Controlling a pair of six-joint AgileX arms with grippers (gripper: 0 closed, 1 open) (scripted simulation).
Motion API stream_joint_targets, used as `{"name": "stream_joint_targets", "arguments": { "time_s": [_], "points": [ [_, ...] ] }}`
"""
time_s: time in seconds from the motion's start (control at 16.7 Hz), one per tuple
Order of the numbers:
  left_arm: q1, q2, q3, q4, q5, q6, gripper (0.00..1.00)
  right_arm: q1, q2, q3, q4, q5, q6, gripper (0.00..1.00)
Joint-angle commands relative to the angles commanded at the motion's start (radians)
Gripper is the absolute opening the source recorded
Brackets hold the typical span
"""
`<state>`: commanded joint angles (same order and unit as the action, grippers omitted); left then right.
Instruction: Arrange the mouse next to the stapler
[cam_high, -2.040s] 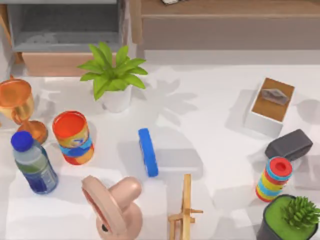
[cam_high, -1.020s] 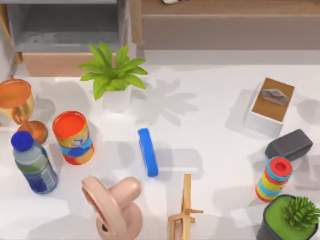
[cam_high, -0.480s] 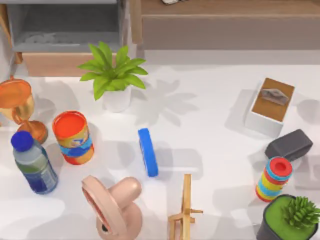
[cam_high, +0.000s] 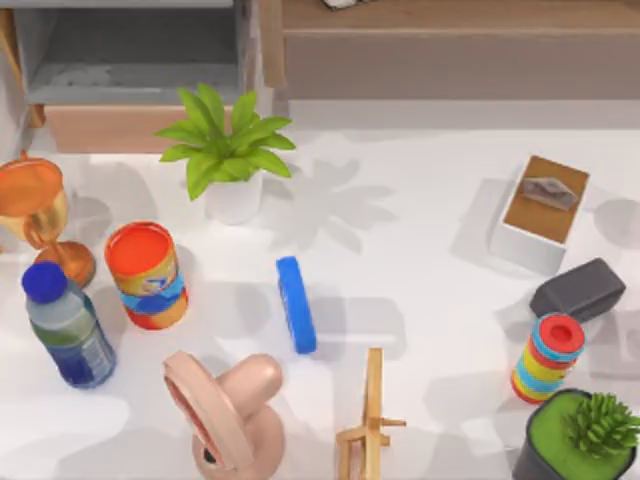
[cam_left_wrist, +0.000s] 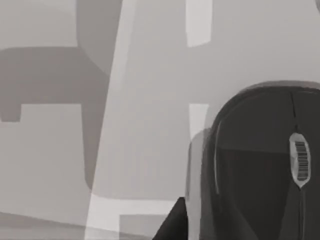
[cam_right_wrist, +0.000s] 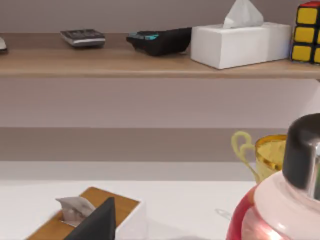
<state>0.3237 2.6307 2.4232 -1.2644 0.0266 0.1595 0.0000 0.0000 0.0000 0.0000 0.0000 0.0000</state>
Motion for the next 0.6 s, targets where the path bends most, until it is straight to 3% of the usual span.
{"name": "stream_joint_targets", "arguments": {
  "time_s": [0.3,0.6],
  "points": [
    [0.0,0.0,0.0,0.0,0.0,0.0,0.02,0.0,0.0,0.0,0.0,0.0,0.0,1.0],
    [0.0,0.0,0.0,0.0,0.0,0.0,0.0,0.0,0.0,0.0,0.0,0.0,0.0,1.0]
  ]
}}
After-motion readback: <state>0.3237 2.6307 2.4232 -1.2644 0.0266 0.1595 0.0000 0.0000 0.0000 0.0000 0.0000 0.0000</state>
